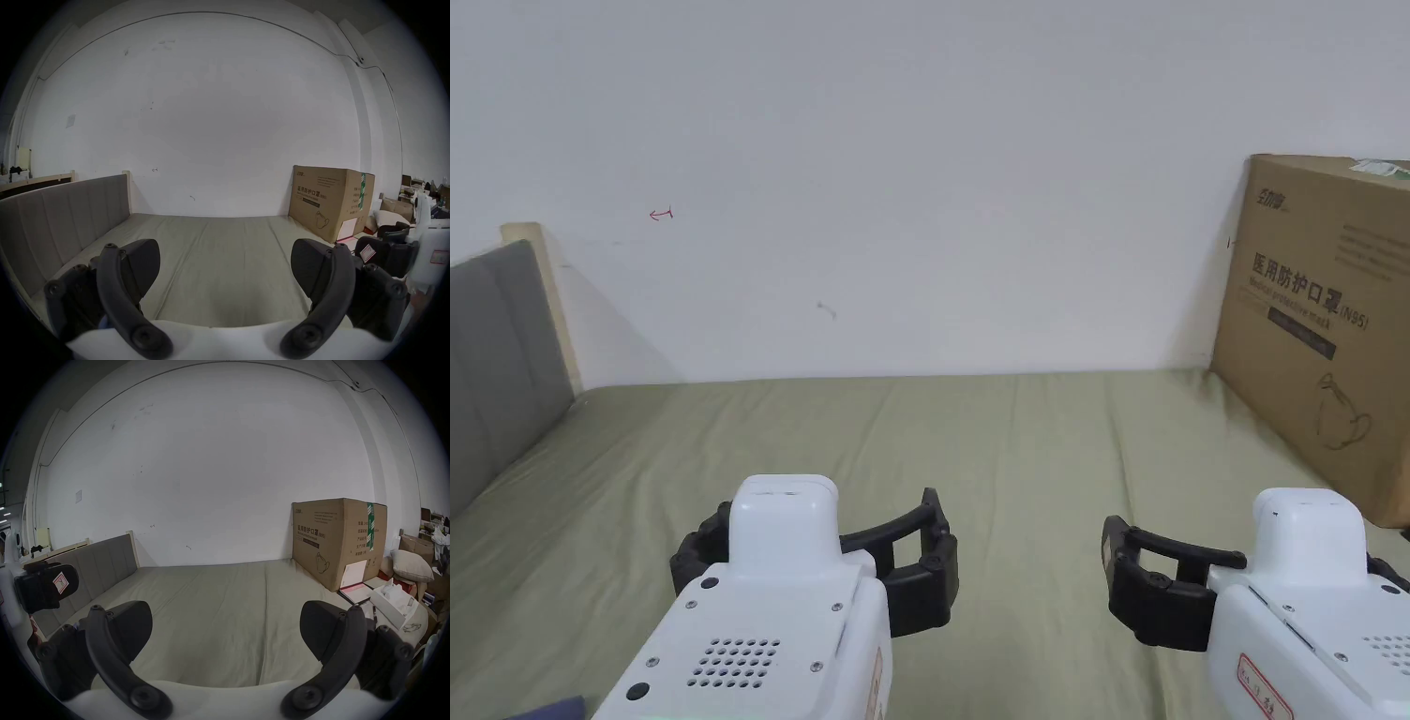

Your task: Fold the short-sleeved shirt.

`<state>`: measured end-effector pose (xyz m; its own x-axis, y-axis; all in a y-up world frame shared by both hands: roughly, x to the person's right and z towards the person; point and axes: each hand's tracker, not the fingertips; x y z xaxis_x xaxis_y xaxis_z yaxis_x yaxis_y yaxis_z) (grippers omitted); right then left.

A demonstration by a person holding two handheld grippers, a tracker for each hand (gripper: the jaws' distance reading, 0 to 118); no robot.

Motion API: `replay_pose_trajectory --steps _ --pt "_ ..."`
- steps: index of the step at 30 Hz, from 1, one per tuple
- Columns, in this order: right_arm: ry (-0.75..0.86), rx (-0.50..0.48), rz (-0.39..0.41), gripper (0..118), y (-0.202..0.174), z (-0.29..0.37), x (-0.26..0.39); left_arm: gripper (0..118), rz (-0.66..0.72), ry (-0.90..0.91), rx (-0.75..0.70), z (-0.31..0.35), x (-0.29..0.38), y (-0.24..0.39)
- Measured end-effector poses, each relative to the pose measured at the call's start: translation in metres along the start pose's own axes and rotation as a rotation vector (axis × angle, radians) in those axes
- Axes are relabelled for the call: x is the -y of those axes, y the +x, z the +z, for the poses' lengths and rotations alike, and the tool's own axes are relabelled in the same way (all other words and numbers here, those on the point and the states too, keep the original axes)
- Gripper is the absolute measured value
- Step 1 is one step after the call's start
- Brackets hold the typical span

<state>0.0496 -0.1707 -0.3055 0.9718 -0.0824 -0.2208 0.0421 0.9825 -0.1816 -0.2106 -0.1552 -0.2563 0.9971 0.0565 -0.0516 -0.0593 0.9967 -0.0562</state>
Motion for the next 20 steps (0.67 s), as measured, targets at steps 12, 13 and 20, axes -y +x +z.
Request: replay_pose_trajectory --steps 12,13,20 --pt "-0.021 -0.024 0.016 118 -0.007 -0.001 0.005 111 0.016 -0.008 -0.035 -0.001 -0.002 -0.001" --pt "-0.022 -0.025 0.016 118 -0.007 -0.001 0.006 111 0.018 -0.011 -0.05 -0.002 -0.002 0.0" --pt "-0.02 -0.037 0.038 118 -0.01 -0.001 0.005 111 0.09 -0.042 -0.049 -0.006 0.004 -0.009"
